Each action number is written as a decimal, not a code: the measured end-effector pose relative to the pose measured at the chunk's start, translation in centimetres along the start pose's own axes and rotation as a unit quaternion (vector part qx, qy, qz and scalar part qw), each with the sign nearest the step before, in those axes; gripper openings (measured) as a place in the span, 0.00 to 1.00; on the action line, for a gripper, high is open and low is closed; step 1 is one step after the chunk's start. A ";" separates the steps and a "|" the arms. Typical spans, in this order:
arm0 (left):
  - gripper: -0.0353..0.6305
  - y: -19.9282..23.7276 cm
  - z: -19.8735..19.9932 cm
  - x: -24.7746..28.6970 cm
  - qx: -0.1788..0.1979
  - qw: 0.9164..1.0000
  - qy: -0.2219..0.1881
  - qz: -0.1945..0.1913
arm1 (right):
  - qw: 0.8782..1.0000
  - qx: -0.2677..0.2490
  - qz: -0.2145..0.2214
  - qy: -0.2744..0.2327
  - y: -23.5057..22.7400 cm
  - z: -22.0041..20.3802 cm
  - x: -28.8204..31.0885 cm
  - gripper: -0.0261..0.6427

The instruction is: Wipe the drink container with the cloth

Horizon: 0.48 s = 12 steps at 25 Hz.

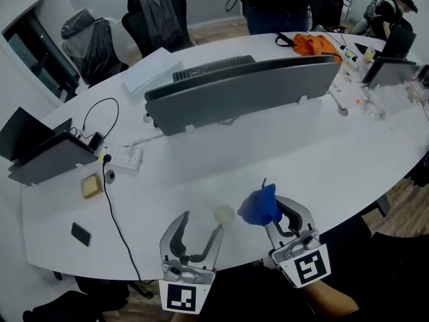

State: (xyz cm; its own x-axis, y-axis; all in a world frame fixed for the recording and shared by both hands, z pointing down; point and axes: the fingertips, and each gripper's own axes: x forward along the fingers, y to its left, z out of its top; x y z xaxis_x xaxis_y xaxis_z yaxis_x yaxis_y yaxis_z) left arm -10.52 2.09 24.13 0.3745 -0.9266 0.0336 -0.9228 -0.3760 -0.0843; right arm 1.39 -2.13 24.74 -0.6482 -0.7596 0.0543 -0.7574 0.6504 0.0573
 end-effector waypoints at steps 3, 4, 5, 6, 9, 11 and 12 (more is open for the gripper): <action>0.48 -1.0 -2.1 1.0 -0.001 0.999 0.026 -0.040 | 1.000 -0.002 -0.017 0.018 -0.2 -0.7 0.2 0.12; 0.49 -1.5 -2.9 1.4 0.000 0.998 0.033 -0.052 | 0.999 -0.003 -0.024 0.026 -0.3 -1.2 0.1 0.12; 0.49 -1.9 -3.7 1.7 0.002 0.997 0.041 -0.063 | 0.999 -0.004 -0.031 0.033 -0.5 -1.7 0.0 0.12; 0.50 -2.4 -4.6 2.1 0.004 0.996 0.049 -0.072 | 0.999 -0.007 -0.038 0.037 -0.7 -2.1 -0.2 0.12; 0.53 -3.1 -7.2 3.1 0.016 0.994 0.067 -0.088 | 0.998 -0.016 -0.052 0.039 -1.3 -3.5 -0.5 0.12; 0.54 -3.6 -8.3 3.6 0.013 0.992 0.074 -0.097 | 0.997 -0.007 -0.056 0.055 -1.4 -4.8 -0.7 0.12; 0.54 -3.8 -8.6 3.8 0.007 0.992 0.073 -0.102 | 0.996 -0.004 -0.055 0.063 -1.5 -5.4 -0.8 0.12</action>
State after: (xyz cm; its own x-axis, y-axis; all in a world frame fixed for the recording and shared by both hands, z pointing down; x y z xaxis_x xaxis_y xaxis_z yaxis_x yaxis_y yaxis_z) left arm -6.36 0.01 33.17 0.5356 -0.8216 0.1954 -0.8273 -0.5569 -0.0737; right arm 3.48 -2.47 30.05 -0.5455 -0.8203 0.1716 -0.8227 0.5632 0.0769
